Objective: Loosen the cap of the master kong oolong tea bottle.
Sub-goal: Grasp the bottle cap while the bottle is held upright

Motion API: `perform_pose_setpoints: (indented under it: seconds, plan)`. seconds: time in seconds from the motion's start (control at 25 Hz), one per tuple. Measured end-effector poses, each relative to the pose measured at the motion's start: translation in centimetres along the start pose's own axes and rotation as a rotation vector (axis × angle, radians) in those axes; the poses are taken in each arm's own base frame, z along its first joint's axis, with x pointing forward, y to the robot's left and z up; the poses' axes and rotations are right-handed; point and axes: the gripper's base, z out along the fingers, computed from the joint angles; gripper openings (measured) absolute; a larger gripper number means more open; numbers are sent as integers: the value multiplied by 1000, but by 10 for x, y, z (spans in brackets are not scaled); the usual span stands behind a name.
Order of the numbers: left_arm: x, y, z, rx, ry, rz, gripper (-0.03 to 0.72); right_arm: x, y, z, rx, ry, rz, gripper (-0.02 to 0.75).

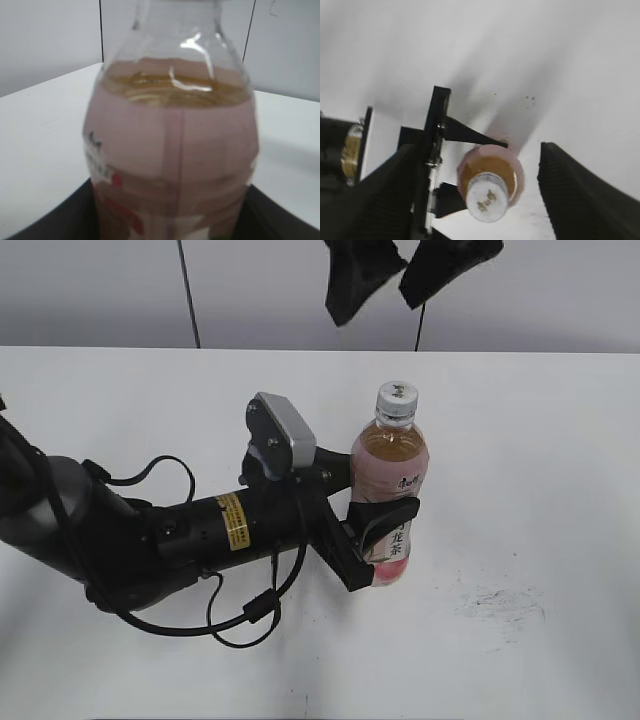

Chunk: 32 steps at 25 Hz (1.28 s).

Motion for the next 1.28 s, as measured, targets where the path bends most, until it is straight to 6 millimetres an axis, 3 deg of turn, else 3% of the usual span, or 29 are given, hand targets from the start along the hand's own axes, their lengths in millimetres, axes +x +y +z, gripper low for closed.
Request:
perform_pose_setpoints:
  seconds: [0.16,0.6,0.72,0.84,0.88,0.96,1.08,1.28]
  plan:
    - [0,0,0,0,0,0,394,2,0,3,-6,11,134,565]
    - [0,0,0,0,0,0,394,31,-6,41,21,178,189,543]
    - [0,0,0,0,0,0,394,32,-6,41,21,181,189,455]
    - [0,0,0,0,0,-1,394,32,-7,42,27,181,178,265]
    - [0,0,0,-1,0,-2,394,32,-7,42,25,181,162,267]
    - [0,0,0,-1,0,-2,394,32,-7,42,21,181,102,268]
    - [0,0,0,-1,0,-2,394,32,-7,42,0,182,-125,268]
    - [0,0,0,0,0,-1,394,32,-7,42,-68,175,-843,268]
